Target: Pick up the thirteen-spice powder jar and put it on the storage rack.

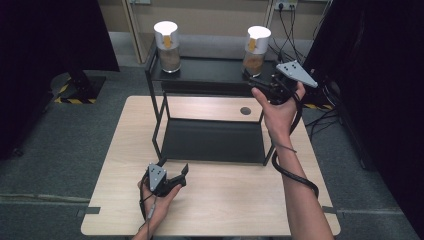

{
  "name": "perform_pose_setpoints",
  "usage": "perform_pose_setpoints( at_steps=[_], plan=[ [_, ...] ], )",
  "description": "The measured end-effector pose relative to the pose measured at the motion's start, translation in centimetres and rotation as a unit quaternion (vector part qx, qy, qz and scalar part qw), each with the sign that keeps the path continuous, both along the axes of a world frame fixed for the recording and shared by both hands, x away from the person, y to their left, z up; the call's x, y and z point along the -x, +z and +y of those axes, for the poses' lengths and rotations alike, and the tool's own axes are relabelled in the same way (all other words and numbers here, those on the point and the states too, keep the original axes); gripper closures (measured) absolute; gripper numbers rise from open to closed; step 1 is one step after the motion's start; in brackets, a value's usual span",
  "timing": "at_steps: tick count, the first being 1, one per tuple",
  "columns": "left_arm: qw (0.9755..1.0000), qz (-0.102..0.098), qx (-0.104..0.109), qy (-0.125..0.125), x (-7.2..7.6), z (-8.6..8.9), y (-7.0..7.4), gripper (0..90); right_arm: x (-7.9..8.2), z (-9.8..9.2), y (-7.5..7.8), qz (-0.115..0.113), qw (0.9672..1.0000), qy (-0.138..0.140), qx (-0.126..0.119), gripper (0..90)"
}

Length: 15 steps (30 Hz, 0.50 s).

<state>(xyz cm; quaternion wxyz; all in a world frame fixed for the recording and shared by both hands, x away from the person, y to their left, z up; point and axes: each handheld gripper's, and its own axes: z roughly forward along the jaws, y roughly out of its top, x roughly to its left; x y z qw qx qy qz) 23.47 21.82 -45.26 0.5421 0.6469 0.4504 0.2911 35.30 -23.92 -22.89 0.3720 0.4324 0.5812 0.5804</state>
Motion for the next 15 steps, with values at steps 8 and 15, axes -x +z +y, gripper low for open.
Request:
perform_pose_setpoints(
  at_steps=[8,15],
  plan=[
    [1.0000,0.002,0.003,0.002,0.0,0.0,0.0,12.2,1.1,-0.4,-0.9,-0.008,0.9999,0.009,0.000,6.1],
    [1.0000,0.001,0.003,0.002,0.0,0.0,0.0,12.2,2.0,-0.7,-1.9,-0.010,0.9998,0.016,0.004,6.1]
  ],
)
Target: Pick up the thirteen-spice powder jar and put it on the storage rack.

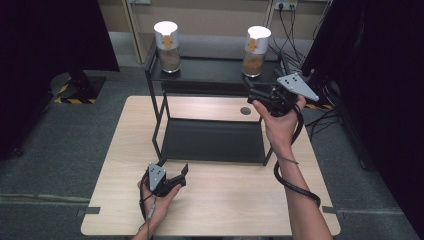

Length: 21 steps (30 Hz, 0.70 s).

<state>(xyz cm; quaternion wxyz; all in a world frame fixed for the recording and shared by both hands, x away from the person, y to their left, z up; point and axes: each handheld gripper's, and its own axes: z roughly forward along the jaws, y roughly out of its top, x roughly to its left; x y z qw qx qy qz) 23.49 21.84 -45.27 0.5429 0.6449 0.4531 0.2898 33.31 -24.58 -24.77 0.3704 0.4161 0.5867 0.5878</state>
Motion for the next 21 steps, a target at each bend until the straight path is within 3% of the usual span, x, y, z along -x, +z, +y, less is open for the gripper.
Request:
perform_pose_setpoints(
  at_steps=[21],
  plan=[
    [1.0000,0.001,0.001,0.001,0.0,0.0,0.0,12.1,2.2,-0.4,-2.5,0.003,0.9997,0.018,0.013,6.1]
  ],
)
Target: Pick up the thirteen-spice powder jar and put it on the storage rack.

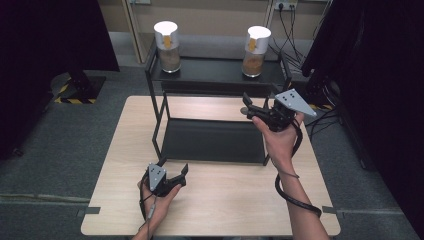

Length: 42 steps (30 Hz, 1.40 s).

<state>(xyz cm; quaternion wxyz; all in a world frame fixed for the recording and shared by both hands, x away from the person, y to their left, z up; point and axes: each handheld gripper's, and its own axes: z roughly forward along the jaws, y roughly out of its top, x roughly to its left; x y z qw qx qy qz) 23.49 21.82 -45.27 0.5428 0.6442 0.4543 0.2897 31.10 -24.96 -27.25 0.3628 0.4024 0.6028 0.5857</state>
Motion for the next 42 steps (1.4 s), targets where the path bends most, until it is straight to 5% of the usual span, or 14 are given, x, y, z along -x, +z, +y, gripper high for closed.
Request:
perform_pose_setpoints(
  at_steps=[42],
  plan=[
    [1.0000,-0.001,-0.001,0.000,0.0,0.0,0.0,12.1,2.1,-0.3,-5.4,0.043,0.9990,0.013,0.004,6.1]
  ],
)
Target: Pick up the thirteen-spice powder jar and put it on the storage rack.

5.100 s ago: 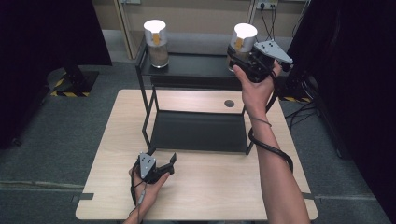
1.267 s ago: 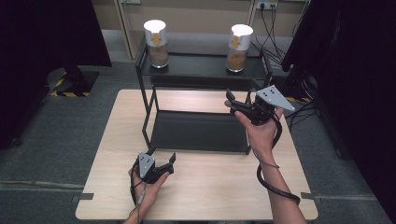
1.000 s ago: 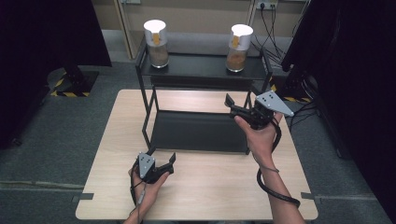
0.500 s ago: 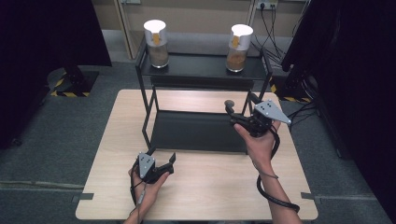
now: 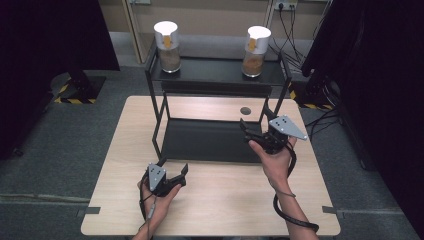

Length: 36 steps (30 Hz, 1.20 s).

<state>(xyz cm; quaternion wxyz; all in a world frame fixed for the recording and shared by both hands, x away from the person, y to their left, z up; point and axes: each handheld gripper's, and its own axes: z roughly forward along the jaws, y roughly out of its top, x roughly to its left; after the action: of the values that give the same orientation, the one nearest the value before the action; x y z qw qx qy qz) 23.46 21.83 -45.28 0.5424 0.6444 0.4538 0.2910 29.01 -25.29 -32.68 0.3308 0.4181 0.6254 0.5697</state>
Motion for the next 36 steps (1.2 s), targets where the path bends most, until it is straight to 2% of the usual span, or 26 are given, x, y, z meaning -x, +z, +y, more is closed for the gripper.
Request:
perform_pose_setpoints(
  at_steps=[36],
  plan=[
    [1.0000,0.000,0.000,0.000,0.0,0.0,0.0,12.2,1.2,-0.3,-3.6,0.039,0.9992,-0.002,0.005,6.1]
  ],
)
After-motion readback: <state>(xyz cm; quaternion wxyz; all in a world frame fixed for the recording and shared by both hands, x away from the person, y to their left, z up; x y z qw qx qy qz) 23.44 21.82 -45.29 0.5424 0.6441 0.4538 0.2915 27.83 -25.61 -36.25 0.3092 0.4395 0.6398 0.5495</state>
